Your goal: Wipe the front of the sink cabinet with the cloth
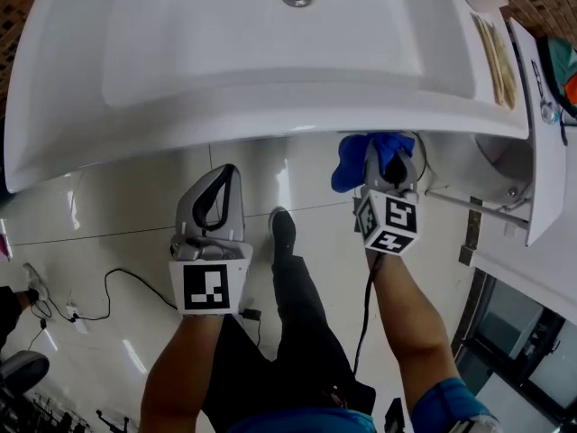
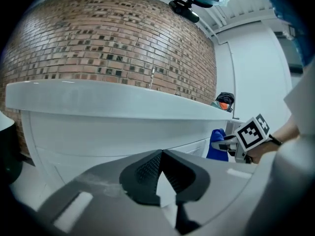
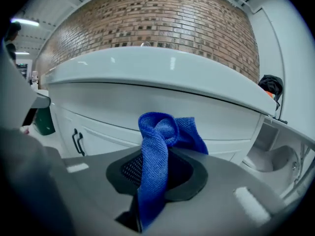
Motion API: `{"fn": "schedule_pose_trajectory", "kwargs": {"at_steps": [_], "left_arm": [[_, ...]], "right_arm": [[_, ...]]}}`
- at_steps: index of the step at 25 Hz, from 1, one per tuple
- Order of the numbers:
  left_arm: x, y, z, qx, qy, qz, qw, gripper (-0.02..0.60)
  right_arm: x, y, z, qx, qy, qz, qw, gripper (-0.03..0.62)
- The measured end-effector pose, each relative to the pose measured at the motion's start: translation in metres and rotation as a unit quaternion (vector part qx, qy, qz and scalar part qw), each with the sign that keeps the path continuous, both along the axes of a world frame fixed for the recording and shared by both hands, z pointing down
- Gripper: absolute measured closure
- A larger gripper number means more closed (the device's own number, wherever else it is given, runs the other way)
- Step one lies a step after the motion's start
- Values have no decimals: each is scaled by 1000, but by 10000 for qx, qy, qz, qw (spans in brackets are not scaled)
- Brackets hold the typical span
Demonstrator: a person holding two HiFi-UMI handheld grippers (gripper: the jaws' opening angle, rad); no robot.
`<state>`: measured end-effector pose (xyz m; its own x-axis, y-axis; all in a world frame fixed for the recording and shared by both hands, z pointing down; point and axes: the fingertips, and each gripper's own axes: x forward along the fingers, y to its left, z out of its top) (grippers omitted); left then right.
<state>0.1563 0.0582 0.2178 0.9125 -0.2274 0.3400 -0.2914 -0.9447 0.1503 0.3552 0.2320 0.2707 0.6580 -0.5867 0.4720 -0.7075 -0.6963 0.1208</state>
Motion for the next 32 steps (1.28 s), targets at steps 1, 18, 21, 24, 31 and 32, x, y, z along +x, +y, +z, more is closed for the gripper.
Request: {"fn": "schedule_pose_trajectory", "kwargs": {"at_steps": [1, 18, 21, 24, 31, 32], "left_arm": [[4, 3, 2, -8, -5, 14, 10000, 578], [-37, -40, 22, -39, -181, -507, 9985, 578], [-52, -55, 21, -36, -168, -636, 9978, 578], [-71, -70, 22, -21, -187, -799, 9966, 578], [-121, -104, 31, -83, -281, -1216, 9921, 578], [-127, -108, 31, -90, -284, -1255, 9916, 578]], "right_arm": [[9, 4, 4, -61, 36, 14, 10000, 513], [29, -29, 21, -163, 67, 47, 9998, 511], [8, -51, 20, -69, 1, -60, 10000, 511], [-19, -79, 19, 48, -67, -260, 9996, 511], [-91, -156, 8, 431, -150, -923, 9947, 511], [-100, -165, 7, 460, -154, -1012, 9937, 511]]}}
